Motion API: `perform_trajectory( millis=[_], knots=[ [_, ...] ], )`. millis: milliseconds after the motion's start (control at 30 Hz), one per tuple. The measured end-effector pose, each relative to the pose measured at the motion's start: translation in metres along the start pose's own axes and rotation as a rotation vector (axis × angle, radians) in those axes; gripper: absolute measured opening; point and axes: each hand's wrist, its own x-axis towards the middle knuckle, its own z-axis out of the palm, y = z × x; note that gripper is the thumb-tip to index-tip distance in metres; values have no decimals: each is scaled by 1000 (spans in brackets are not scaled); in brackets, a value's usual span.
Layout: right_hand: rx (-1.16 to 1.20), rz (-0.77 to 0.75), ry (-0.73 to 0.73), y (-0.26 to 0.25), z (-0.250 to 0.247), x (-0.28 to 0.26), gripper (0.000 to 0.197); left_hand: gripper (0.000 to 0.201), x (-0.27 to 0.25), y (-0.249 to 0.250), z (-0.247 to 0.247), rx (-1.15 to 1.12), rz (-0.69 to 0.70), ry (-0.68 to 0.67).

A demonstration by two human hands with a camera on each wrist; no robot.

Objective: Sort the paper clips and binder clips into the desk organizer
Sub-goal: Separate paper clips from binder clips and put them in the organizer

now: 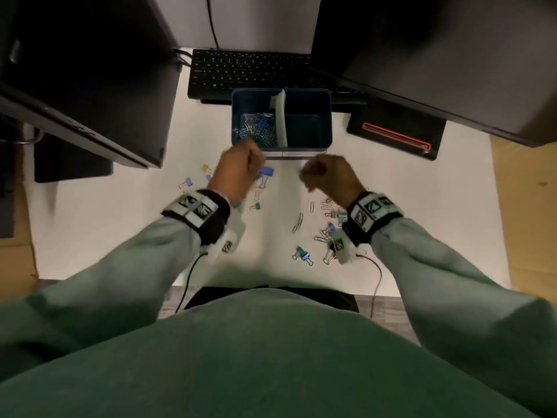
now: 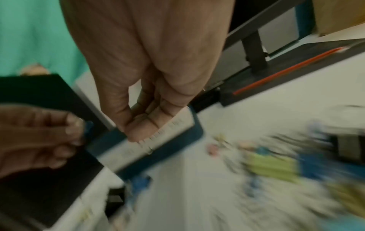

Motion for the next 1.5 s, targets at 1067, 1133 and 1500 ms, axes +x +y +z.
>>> perform_trajectory(
  millis=[1067,1133,1500],
  knots=[
    [-787,-172,-328,90,19,-59,4,25,-68,-8,133,506,24,-237],
    [-659,-74,-284,89,10,-55,11,20,-65,-9,132,434,11,-226],
    [-588,-66,-42,57,11,-10,19,28,-55,-4,135,557,109,-336]
  ],
)
